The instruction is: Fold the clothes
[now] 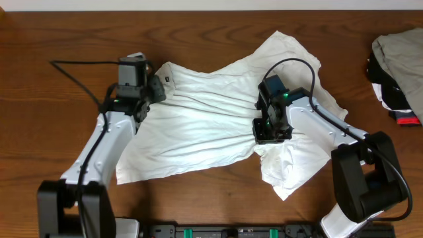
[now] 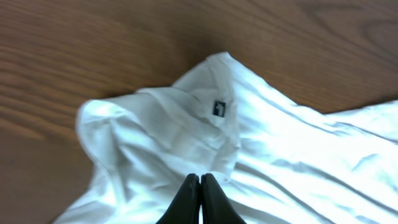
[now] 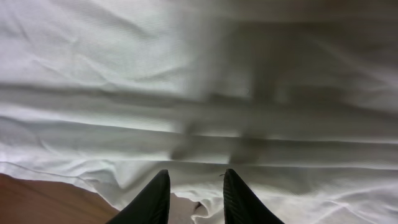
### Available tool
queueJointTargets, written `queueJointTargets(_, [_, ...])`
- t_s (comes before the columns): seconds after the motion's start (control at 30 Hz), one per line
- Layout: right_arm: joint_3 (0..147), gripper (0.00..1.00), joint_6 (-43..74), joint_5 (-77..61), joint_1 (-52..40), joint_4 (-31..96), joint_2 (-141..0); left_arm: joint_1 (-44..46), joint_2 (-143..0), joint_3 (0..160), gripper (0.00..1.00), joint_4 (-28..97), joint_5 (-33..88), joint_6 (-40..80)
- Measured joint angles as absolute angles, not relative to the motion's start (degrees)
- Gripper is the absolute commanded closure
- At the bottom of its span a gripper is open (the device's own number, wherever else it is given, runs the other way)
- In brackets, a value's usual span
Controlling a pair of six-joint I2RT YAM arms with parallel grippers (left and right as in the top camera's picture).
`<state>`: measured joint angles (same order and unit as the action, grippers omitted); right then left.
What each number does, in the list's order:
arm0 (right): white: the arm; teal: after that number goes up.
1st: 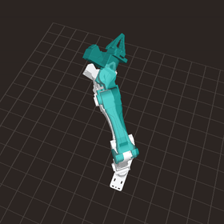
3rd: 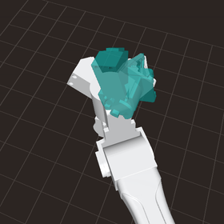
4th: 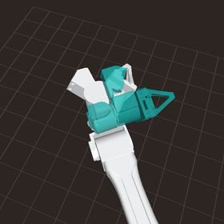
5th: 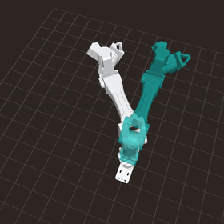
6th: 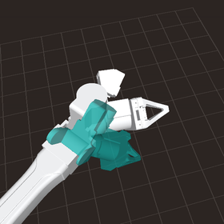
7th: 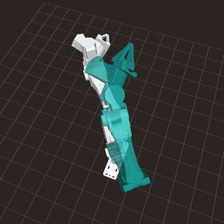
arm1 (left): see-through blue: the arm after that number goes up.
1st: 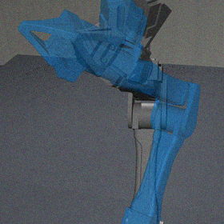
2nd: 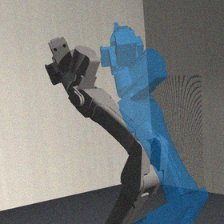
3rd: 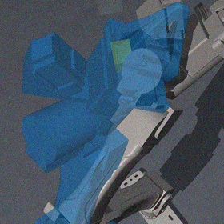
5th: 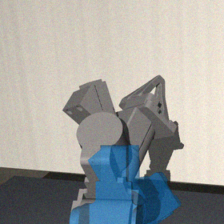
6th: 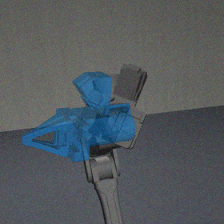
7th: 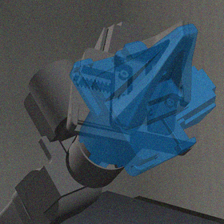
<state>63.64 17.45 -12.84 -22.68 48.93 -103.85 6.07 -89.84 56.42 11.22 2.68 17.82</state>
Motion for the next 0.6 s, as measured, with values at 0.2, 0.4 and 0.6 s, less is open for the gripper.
queueJointTargets(0.2, [63.6,0.73,17.5,-13.3,-22.7,49.0,-103.9,6.0,-95.0,56.4,0.94,10.0,3.5,18.5])
queueJointTargets(0.4, [63.6,0.73,17.5,-13.4,-22.7,49.6,-103.9,5.8,-98.7,56.4,0.94,11.6,2.4,18.7])
queueJointTargets(0.6, [63.6,0.73,17.5,-13.5,-22.7,49.6,-103.9,4.1,-99.1,56.4,0.94,13.9,0.0,18.1])
